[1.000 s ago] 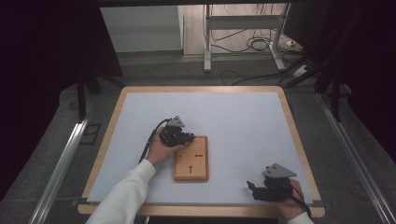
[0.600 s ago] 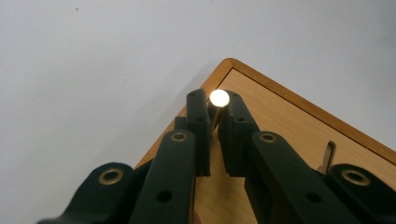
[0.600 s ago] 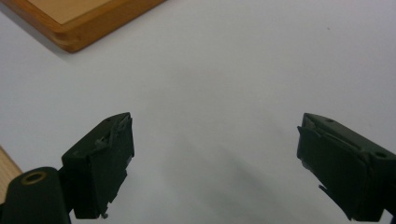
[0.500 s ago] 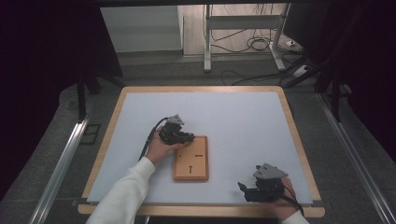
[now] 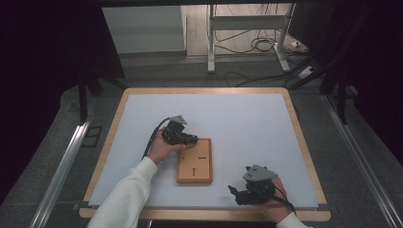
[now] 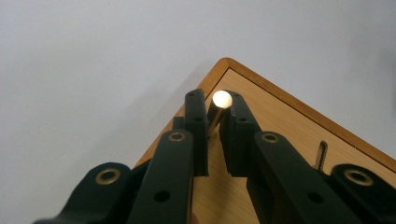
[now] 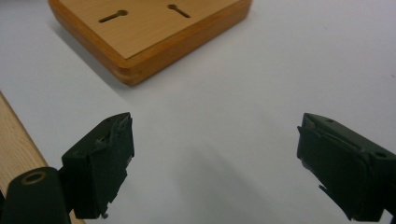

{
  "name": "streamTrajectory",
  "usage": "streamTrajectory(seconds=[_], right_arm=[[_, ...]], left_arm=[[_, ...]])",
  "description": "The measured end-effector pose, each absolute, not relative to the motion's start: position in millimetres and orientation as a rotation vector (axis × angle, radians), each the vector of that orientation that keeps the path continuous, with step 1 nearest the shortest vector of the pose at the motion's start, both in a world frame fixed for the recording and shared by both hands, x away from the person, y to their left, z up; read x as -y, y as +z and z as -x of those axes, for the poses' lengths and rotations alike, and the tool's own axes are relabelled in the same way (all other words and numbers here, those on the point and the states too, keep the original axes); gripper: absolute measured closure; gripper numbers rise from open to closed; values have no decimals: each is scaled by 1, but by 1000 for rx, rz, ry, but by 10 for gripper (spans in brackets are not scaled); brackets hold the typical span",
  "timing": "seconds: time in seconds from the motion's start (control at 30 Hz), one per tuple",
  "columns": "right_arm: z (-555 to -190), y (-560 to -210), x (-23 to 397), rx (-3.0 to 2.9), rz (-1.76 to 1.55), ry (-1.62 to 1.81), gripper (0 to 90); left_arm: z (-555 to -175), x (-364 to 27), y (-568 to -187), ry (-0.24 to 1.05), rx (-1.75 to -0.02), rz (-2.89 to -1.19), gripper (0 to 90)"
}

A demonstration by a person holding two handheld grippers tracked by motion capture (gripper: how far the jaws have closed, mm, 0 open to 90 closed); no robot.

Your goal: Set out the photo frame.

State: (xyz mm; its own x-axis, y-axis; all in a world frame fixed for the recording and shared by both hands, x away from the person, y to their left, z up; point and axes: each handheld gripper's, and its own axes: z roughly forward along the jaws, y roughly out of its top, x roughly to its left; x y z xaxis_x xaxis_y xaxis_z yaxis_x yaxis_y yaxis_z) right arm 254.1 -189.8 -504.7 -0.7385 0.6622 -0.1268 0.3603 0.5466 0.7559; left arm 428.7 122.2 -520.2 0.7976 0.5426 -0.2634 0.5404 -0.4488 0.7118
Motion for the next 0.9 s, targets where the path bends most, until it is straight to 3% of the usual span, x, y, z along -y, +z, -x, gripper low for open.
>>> streamTrajectory(seconds=[0.57, 0.9], right_arm=[[-266, -512, 105, -2373, -573, 884, 68], [-269, -523, 79, -2362, -513, 798, 53]], left_arm=[[-438, -125, -519, -85, -816, -2131, 817], [-441, -125, -519, -111, -828, -2127, 815]])
